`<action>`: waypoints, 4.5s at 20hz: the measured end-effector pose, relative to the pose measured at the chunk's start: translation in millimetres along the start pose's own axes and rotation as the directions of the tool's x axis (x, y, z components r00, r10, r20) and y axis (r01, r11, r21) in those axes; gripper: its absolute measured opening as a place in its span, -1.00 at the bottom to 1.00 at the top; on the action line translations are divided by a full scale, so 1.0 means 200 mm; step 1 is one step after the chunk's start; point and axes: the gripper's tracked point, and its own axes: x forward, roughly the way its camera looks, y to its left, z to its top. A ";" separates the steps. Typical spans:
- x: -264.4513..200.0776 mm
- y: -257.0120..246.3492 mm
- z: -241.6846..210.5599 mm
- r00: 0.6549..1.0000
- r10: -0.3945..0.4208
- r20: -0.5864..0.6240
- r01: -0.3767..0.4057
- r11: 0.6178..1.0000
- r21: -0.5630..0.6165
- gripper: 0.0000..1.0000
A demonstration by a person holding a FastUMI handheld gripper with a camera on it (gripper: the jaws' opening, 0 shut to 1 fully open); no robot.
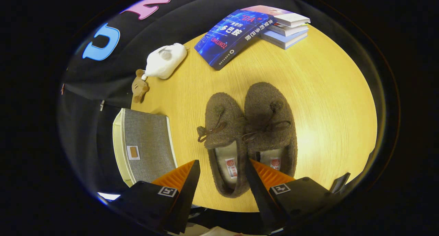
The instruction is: Open the storage box then place both shoes into the box .Put the left shoe in first, then the right shoe, with the right side of both shoes facing outward in a uniform manner.
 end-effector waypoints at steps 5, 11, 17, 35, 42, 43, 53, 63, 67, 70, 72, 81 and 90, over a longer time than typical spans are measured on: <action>0.08 -0.03 -0.02 0.998 -0.035 -0.052 0.035 0.999 -0.009 0.61; 0.18 -0.09 -0.04 0.980 -0.177 -0.091 0.171 0.983 -0.068 0.37; 0.23 -0.16 -0.04 0.956 -0.281 -0.087 0.266 0.953 -0.147 0.06; 0.13 -0.02 -0.01 0.992 -0.129 0.001 0.128 0.990 -0.056 -0.90; -0.02 0.23 0.04 0.998 -0.020 0.058 0.023 0.998 -0.061 -0.91; -0.05 0.28 0.05 0.997 -0.006 0.072 0.011 0.998 -0.068 -0.90; -0.18 0.99 0.05 0.982 0.152 0.111 -0.133 0.979 -0.157 -0.90; 0.11 1.47 -0.20 0.984 0.173 0.049 -0.160 0.967 -0.199 -0.91; 0.30 1.52 -0.29 0.992 0.124 0.023 -0.118 0.974 -0.191 -0.90; 0.45 1.54 -0.33 0.996 0.083 0.010 -0.080 0.980 -0.184 -0.90; 0.53 1.55 -0.37 0.998 0.056 0.002 -0.055 0.981 -0.184 -0.91; 0.78 1.47 -0.46 0.999 -0.046 -0.019 0.042 0.980 -0.193 -0.90; 0.77 1.55 -0.45 1.000 0.006 -0.021 -0.011 0.976 -0.215 0.24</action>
